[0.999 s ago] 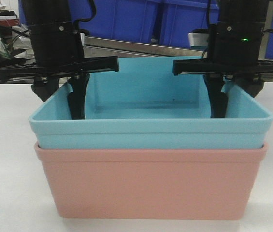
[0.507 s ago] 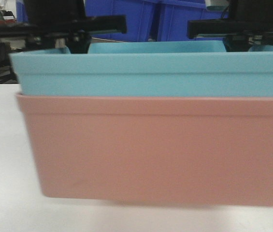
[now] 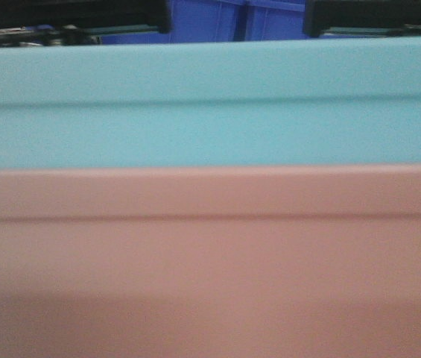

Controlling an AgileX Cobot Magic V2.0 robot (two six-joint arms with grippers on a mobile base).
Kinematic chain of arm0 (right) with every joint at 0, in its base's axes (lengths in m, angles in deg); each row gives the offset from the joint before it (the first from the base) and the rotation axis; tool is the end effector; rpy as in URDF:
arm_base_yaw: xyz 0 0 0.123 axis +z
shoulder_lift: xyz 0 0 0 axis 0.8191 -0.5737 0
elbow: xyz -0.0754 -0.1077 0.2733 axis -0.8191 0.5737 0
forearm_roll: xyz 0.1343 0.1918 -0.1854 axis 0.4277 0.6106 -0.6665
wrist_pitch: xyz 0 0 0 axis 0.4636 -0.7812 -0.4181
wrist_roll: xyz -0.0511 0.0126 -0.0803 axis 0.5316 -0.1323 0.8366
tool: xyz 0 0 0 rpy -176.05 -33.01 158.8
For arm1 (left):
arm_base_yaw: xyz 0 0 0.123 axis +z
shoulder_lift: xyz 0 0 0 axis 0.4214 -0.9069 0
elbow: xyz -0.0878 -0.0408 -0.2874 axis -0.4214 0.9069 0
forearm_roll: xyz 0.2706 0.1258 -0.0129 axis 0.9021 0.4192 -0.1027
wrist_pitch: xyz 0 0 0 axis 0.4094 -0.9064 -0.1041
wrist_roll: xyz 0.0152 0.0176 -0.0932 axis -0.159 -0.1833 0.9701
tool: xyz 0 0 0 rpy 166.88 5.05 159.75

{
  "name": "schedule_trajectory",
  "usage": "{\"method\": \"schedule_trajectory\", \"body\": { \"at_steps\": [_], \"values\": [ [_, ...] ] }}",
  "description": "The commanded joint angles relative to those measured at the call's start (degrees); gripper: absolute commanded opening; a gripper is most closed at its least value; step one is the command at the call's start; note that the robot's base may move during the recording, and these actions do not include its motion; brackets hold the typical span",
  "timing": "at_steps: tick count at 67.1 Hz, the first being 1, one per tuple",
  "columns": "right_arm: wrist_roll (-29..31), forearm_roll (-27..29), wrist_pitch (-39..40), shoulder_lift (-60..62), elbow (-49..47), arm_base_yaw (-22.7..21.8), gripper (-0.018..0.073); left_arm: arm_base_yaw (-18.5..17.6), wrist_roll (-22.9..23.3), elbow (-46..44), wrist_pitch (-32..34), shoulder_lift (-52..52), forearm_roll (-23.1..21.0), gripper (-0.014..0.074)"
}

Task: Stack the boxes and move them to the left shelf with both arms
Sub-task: 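Lift the stacked bins with both grippers toward the robot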

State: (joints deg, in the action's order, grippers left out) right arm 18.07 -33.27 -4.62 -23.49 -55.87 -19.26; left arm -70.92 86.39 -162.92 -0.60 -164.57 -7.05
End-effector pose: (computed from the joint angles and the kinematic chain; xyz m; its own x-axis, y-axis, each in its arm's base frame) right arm 0.2447 0.1776 0.3004 -0.9902 0.0464 -0.1315 0.0305 0.9923 0.1202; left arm 0.2297 -0.2401 0.3099 -0.9919 0.0380 -0.1209 0.0547 0.9890 -0.1377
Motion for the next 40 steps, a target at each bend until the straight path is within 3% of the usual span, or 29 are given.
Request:
{"method": "schedule_trajectory", "body": {
  "at_steps": [1,21,40],
  "values": [
    [-1.8,0.9,2.8,3.4,-0.6,2.0,0.0067,-1.6,2.1,0.1,-5.0,5.2,0.0,-0.0012],
    [-6.7,-1.2,2.5,3.7,0.9,7.8,0.0067,-2.0,2.5,4.6,-5.0,10.0,0.6,-0.0012],
    [-8.4,-2.7,0.6,3.7,0.9,8.3,0.0067,-2.0,3.1,5.8,-5.0,10.8,0.5,-0.0012]
  ]
}}
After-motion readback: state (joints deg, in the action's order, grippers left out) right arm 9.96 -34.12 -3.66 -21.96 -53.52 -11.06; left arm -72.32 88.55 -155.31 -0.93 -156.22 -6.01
